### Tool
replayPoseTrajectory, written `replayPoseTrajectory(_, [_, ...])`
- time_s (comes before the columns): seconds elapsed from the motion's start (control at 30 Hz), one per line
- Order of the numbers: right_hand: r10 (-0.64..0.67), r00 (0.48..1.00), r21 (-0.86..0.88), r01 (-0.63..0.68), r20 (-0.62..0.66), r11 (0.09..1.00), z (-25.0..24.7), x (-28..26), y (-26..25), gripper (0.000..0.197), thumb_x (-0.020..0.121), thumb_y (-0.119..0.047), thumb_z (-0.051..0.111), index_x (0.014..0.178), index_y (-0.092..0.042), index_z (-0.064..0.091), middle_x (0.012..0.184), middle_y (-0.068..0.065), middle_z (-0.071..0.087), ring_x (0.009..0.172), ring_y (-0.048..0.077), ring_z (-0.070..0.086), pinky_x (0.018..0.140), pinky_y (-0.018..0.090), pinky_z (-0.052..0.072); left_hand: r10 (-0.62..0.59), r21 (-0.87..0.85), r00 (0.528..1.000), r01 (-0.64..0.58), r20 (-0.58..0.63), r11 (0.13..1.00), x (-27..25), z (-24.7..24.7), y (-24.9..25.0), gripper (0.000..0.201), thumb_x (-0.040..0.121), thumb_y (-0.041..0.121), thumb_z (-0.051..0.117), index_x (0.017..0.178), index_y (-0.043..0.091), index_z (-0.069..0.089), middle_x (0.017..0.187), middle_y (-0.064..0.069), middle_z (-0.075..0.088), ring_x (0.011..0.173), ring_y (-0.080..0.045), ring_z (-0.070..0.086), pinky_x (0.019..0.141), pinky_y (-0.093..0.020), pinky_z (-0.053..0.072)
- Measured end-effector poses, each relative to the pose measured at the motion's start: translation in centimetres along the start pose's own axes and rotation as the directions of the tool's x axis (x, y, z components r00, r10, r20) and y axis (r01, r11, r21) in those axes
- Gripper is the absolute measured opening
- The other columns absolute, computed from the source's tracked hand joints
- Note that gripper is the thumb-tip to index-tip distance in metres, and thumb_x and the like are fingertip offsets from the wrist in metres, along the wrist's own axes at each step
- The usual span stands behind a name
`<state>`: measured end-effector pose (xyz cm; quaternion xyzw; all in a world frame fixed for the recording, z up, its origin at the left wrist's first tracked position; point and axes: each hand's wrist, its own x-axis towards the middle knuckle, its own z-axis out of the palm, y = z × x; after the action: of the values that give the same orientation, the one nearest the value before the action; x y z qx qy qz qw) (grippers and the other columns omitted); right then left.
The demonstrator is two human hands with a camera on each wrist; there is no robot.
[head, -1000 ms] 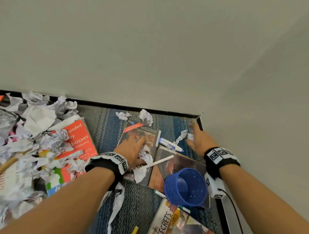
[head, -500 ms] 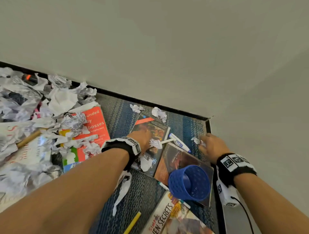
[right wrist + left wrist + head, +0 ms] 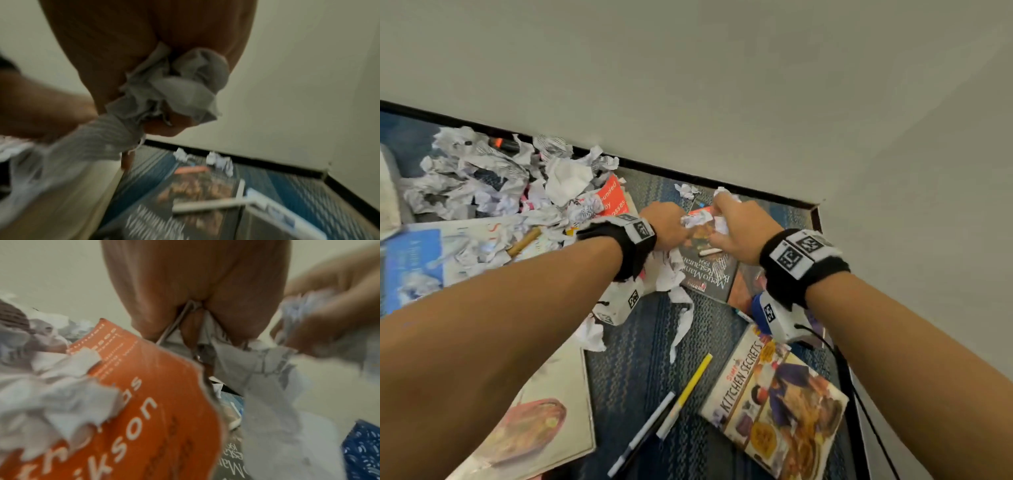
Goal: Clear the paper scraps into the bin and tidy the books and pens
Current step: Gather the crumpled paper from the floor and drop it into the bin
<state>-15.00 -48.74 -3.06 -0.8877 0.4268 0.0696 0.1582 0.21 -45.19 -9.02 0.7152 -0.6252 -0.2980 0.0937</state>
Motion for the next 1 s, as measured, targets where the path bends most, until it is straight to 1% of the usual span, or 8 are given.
replayPoseTrajectory(0.2, [0.340,0.937,0.032,-0.344,0.084,0.938,10.7,-2.6,-2.9,0.043,0.091,-0.042,0.054,0.123,-0.014,0.045,0.113,0.013,0.061,0.107,0.034,0.060,0.080,0.037,0.046,-0.045,-0.405,0.964,-0.067,-0.263,0.912,-3.3,-1.5,-2.7,0.021,0.086,0.019,0.056,0.066,0.015,0.050,0.059,0.000,0.052,0.062,-0.024,0.051,0.062,-0.027,0.039])
replayPoseTrajectory(0.3, [0.442,0.883,0.088,-0.458,0.160,0.884,14.8,-4.5,-3.6,0.052,0.091,-0.042,0.056,0.129,-0.012,0.038,0.115,0.016,0.061,0.106,0.036,0.059,0.075,0.037,0.045,-0.076,-0.591,0.903,-0.211,-0.423,0.779,-4.1,-2.6,-2.8,0.012,0.084,0.016,0.052,0.084,0.004,0.054,0.064,-0.010,0.054,0.060,-0.023,0.050,0.061,-0.023,0.046])
replayPoseTrajectory(0.37, [0.442,0.883,0.117,-0.462,0.160,0.879,16.2,-5.0,-3.6,0.046,0.092,-0.038,0.055,0.126,-0.015,0.035,0.110,0.018,0.061,0.100,0.037,0.061,0.070,0.037,0.042,-0.086,-0.619,0.885,-0.248,-0.458,0.746,-4.1,-3.6,-2.8,0.011,0.085,0.014,0.048,0.092,0.007,0.051,0.075,-0.019,0.058,0.064,-0.026,0.053,0.062,-0.036,0.047])
replayPoseTrajectory(0.47, [0.374,0.909,0.016,-0.383,0.183,0.924,15.3,-4.4,-2.8,0.032,0.095,-0.026,0.048,0.123,-0.012,0.040,0.111,0.021,0.062,0.100,0.039,0.061,0.074,0.041,0.047,-0.003,-0.525,0.939,-0.189,-0.343,0.830,-3.6,-4.0,-3.6,0.010,0.092,0.014,0.046,0.097,0.014,0.054,0.081,-0.008,0.060,0.068,-0.024,0.050,0.059,-0.029,0.039])
replayPoseTrajectory(0.6, [0.334,0.934,-0.066,-0.328,0.128,0.942,11.7,-3.2,-1.1,0.035,0.091,-0.030,0.049,0.121,-0.016,0.055,0.120,0.014,0.062,0.114,0.034,0.056,0.095,0.040,0.046,-0.076,-0.406,0.919,-0.096,-0.388,0.909,-3.1,-3.5,-6.0,0.019,0.095,0.015,0.049,0.109,0.012,0.060,0.101,-0.014,0.067,0.086,-0.032,0.062,0.075,-0.034,0.047])
replayPoseTrajectory(0.77, [0.494,0.869,0.138,-0.494,0.031,0.859,7.2,-0.6,0.9,0.030,0.084,-0.033,0.060,0.099,-0.007,0.060,0.106,0.015,0.066,0.094,0.031,0.060,0.072,0.030,0.043,-0.144,-0.147,0.952,0.108,-0.271,0.983,-2.5,-3.5,-8.6,0.046,0.094,0.036,0.053,0.133,0.013,0.050,0.123,-0.019,0.060,0.110,-0.036,0.058,0.090,-0.036,0.045])
replayPoseTrajectory(0.87, [0.576,0.815,0.357,-0.523,-0.055,0.774,5.4,1.5,2.1,0.033,0.084,-0.023,0.063,0.113,-0.008,0.055,0.111,0.014,0.062,0.100,0.032,0.058,0.080,0.032,0.045,-0.214,0.049,0.968,0.222,-0.131,0.974,-2.1,-2.7,-9.8,0.098,0.062,0.078,0.063,0.134,0.017,0.039,0.130,-0.017,0.048,0.116,-0.035,0.052,0.097,-0.042,0.047])
replayPoseTrajectory(1.0, [0.543,0.827,0.430,-0.441,-0.146,0.788,4.9,6.2,4.0,0.049,0.081,-0.010,0.062,0.127,-0.017,0.046,0.129,0.014,0.053,0.114,0.032,0.053,0.091,0.035,0.045,-0.309,0.273,0.948,0.317,-0.074,0.908,-1.2,0.2,-12.0,0.129,0.046,0.086,0.064,0.147,0.026,0.009,0.136,-0.016,0.028,0.126,-0.037,0.036,0.101,-0.044,0.039])
